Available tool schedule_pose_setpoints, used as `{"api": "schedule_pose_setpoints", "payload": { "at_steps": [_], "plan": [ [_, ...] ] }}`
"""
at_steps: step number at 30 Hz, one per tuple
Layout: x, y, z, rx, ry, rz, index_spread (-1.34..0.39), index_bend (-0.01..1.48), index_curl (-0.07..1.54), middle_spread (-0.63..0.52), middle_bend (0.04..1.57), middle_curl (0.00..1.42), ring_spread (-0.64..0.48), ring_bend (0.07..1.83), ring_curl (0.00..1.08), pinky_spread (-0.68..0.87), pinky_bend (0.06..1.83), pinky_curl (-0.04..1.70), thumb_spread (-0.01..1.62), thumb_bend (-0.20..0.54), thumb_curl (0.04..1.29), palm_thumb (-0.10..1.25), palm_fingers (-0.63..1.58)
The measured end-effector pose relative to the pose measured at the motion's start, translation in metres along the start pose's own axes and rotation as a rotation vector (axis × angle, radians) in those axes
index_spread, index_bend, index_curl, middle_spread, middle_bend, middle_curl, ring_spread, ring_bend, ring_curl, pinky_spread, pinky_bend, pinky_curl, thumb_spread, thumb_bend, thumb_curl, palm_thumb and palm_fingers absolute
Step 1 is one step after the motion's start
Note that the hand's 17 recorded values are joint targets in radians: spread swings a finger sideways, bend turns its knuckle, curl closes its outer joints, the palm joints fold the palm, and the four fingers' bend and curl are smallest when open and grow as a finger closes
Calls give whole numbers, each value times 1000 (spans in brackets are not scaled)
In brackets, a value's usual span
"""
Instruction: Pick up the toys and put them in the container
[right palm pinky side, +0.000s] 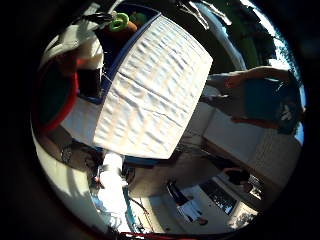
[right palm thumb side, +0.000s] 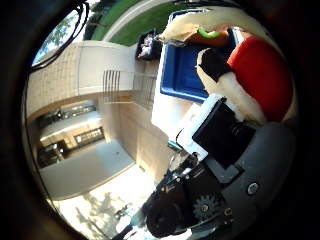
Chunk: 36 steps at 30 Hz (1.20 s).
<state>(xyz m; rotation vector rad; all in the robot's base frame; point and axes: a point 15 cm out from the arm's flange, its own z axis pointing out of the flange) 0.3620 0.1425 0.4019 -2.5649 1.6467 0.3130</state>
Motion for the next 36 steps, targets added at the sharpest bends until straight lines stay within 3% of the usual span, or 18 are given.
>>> {"api": "schedule_pose_setpoints", "payload": {
  "at_steps": [4, 8, 12, 13, 16, 19, 22, 26, 36],
  "plan": [
    [-20, -48, 10, 77, -25, -19, -995, 704, 68, -229, 1157, 1026, -101, 1430, 775, 157, 1505, 788, 1183, -17, 625, 995, 944],
    [-26, -97, 29, 163, -31, -13, -1010, 735, 46, -219, 1134, 1026, -84, 1445, 767, 155, 1472, 802, 1208, -31, 595, 904, 924],
    [-17, -125, 84, 104, -39, 17, -899, 792, 68, -181, 1008, 957, -20, 1311, 701, 208, 1391, 773, 1250, -29, 555, 855, 877],
    [-15, -127, 92, 88, -40, 21, -811, 802, 83, -165, 865, 912, 5, 1270, 690, 228, 1392, 770, 1253, -34, 542, 834, 741],
    [-9, -128, 121, 19, -45, 30, -491, 744, 128, -76, 457, 744, 131, 1040, 630, 311, 1297, 761, 1239, -42, 501, 770, -16],
    [-3, -123, 136, -34, -44, 11, -434, 662, 126, -5, 292, 611, 211, 754, 463, 370, 1138, 637, 1207, -37, 480, 743, -222],
    [0, -117, 145, -73, -51, -37, -435, 495, 115, 34, 155, 514, 268, 614, 371, 417, 1035, 552, 1177, -25, 465, 748, -200],
    [4, -115, 129, -45, -50, -61, -443, 367, 122, 59, 115, 429, 296, 538, 332, 457, 974, 495, 1156, -24, 453, 764, -147],
    [6, -60, 51, -15, -51, -64, -430, 252, 188, 71, 127, 309, 315, 456, 306, 490, 882, 411, 1140, -26, 433, 773, -65]
  ]
}}
